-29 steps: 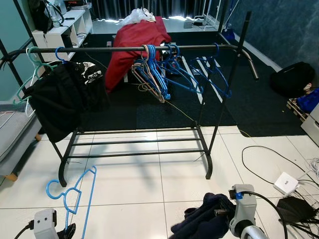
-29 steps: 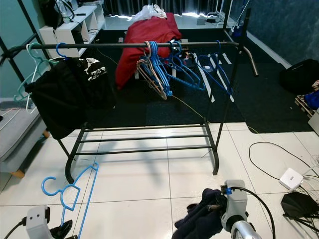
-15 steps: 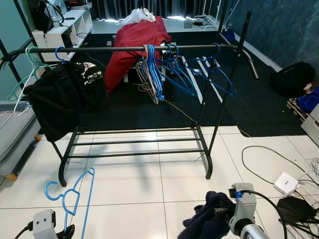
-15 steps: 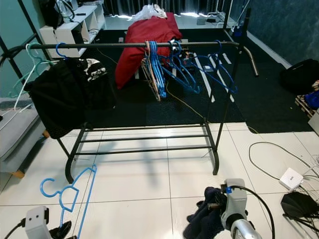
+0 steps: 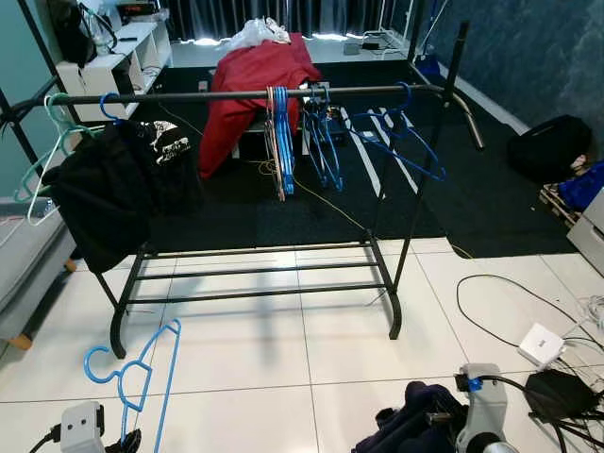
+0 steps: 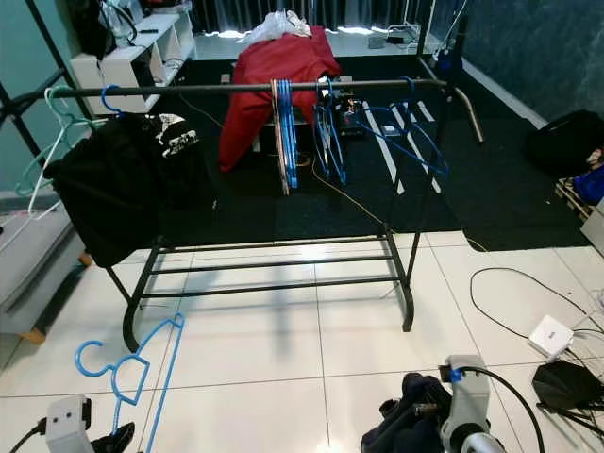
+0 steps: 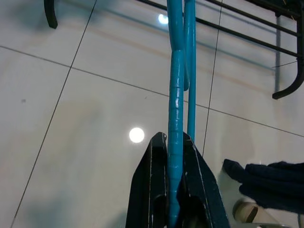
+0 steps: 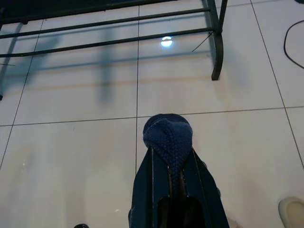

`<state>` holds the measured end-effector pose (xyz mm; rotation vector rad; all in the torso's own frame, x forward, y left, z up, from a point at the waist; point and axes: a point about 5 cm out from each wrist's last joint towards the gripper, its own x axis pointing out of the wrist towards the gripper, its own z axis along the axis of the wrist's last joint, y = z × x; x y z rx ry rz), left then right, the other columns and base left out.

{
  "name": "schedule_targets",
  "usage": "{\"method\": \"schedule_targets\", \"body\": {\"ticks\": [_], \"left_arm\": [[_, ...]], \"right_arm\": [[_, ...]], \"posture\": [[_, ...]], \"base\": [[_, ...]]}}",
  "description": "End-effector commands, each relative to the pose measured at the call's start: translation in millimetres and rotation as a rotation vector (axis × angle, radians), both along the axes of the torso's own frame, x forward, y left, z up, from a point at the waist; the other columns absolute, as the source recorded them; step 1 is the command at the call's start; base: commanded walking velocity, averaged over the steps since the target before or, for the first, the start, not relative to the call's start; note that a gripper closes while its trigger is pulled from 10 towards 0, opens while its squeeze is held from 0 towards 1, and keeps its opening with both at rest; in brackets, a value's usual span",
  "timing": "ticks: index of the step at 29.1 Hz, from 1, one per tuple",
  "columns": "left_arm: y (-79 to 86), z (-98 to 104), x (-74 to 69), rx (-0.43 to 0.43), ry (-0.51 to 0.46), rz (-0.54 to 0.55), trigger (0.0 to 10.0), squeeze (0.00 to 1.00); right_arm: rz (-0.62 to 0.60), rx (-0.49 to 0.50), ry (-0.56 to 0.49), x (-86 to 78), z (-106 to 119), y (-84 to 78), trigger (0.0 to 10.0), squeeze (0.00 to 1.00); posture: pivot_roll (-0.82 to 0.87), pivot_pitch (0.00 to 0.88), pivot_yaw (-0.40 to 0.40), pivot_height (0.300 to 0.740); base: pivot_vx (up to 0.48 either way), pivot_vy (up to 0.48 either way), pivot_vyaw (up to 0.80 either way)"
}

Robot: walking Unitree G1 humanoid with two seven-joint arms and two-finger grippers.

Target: Hang hanger

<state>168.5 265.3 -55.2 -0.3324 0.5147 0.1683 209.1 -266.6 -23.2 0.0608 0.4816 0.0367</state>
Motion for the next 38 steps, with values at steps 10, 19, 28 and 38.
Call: {"method": "schedule_targets", "body": {"ticks": [10, 19, 28, 38], "left_arm": [[10.9, 17, 19.5, 0.016, -0.069, -0.053, 10.0, 0.00], [-18.3, 24, 45.6, 0.038, -0.129, -0.058, 10.0, 0.00], [-70.9, 31, 77.8, 0.088, -0.099, -0.105, 10.0, 0.00], [-96.0, 57, 102.5, 0.122, -0.173, -0.060, 10.0, 0.00]], "right_arm": [[0.016, 0.022, -0.077, 11.5, 2, 31.5, 10.0, 0.00], [0.046, 0.038, -0.122, 29.2, 18, 39.9, 10.0, 0.00], [0.001, 0.003, -0.120, 34.6, 26, 23.5, 10.0, 0.00], [0.004, 0.014, -0.114, 34.1, 28, 24.7, 10.0, 0.00]], "posture": [[-0.04, 0.037, 0.091, 0.735], [0.01, 0.027, -0.024, 0.735], [0.01, 0.000, -0.029, 0.735], [0.01, 0.010, -0.040, 0.735]], "base": [[0.000, 0.000, 0.00], [0.000, 0.000, 0.00], [0.000, 0.000, 0.00], [0.000, 0.000, 0.00]]}}
